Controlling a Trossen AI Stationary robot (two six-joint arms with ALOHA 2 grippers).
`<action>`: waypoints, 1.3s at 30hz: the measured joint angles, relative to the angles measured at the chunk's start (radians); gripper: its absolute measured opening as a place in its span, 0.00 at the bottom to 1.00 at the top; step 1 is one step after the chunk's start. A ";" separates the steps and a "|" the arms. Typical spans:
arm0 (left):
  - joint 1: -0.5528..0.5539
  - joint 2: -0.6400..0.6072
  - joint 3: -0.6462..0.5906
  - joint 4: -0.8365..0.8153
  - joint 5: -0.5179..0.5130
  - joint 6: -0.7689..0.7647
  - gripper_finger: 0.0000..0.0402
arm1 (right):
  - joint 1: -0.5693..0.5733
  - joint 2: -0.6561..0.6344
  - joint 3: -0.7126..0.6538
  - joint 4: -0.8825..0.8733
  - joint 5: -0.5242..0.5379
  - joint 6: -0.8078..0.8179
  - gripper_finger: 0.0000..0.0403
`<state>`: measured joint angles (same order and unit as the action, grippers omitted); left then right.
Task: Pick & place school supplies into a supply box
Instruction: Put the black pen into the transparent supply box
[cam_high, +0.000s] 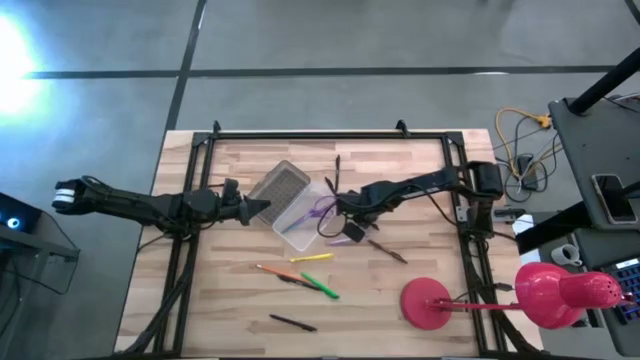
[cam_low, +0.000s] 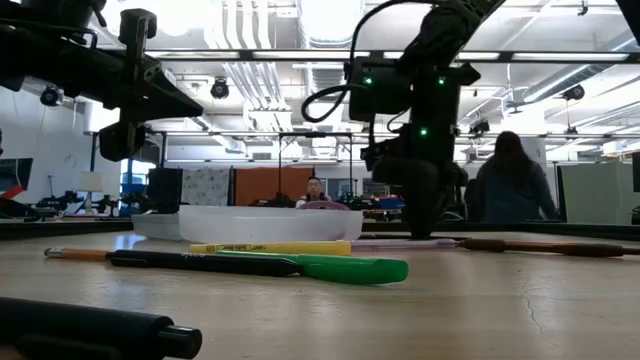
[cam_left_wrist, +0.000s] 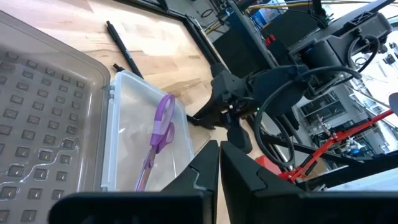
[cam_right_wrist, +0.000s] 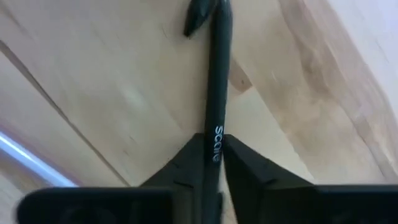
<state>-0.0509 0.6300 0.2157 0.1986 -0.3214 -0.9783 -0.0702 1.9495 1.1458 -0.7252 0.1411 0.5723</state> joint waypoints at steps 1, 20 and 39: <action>0.000 0.000 0.000 0.000 0.000 0.000 0.00 | 0.000 -0.001 -0.002 -0.001 0.000 -0.001 0.08; 0.000 0.000 0.000 0.000 0.000 0.000 0.00 | -0.002 -0.263 -0.003 -0.147 0.146 -0.266 0.03; 0.000 0.000 0.004 0.000 -0.001 -0.003 0.00 | -0.001 0.042 0.463 -0.110 0.149 -1.098 0.03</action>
<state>-0.0509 0.6300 0.2195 0.1982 -0.3225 -0.9817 -0.0714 1.9912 1.6091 -0.8350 0.2905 -0.5259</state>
